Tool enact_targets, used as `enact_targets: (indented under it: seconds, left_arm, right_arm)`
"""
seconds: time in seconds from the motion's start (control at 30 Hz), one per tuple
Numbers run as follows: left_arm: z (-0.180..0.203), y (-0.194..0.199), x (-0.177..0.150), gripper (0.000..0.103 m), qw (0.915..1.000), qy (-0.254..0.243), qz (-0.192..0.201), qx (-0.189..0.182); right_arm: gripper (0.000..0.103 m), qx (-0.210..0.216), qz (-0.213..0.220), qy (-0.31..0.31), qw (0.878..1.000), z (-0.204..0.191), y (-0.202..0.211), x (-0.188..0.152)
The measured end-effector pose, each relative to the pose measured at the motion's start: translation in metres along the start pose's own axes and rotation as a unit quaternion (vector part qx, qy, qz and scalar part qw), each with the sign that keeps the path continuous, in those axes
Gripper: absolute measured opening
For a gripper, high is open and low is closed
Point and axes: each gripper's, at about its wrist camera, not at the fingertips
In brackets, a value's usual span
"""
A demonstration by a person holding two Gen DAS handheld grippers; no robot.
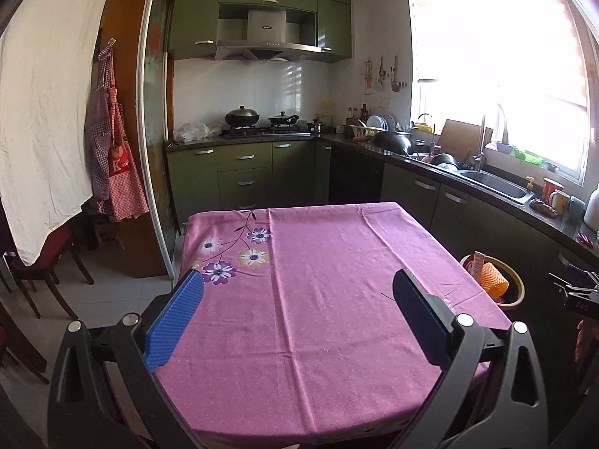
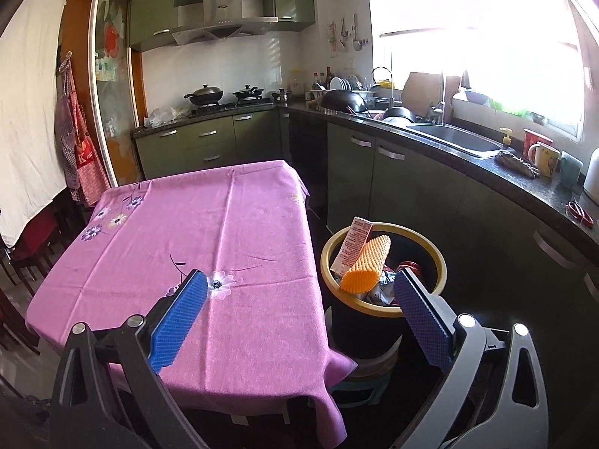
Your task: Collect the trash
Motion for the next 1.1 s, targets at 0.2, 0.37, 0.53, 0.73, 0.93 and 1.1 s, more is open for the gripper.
enact_targets:
  seconds: [0.2,0.37,0.53,0.73,0.93,1.1]
  left_arm:
    - [0.0007,0.0011,-0.0008,0.096,1.0000,-0.001,0.001,-0.001]
    - [0.0033,0.0004,-0.0015,0.096,1.0000,-0.003,-0.002,-0.003]
    - [0.0041,-0.0025,0.0002,0.096,1.0000,-0.003,-0.005,-0.005]
    - [0.0053,-0.0040,-0.0013,0.096,0.9999,-0.005,-0.008,-0.007]
    - [0.0061,-0.0047,-0.0013,0.096,0.9999,-0.005,-0.010,-0.008]
    - [0.0089,-0.0043,-0.0028,0.096,0.9999,-0.008,-0.010,-0.010]
  right_arm:
    - [0.098,0.002,0.003,-0.003,1.000,0.0020,0.0026,0.0009]
    - [0.098,0.003,0.003,-0.003,1.000,0.0032,0.0017,0.0014]
    - [0.098,0.003,0.002,-0.004,1.000,0.0033,0.0015,0.0015]
    - [0.098,0.004,0.003,-0.004,1.000,0.0032,0.0017,0.0016]
    - [0.098,0.004,0.004,-0.004,1.000,0.0039,0.0004,0.0018]
    - [0.098,0.005,0.004,-0.004,1.000,0.0039,0.0001,0.0023]
Point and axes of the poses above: each gripper's, at about its wrist camera, not at the fingertips, and y roughly against the way its jaws point, z to its right, x to its top, and after that the axes turned 8 degrees about y, right-handed
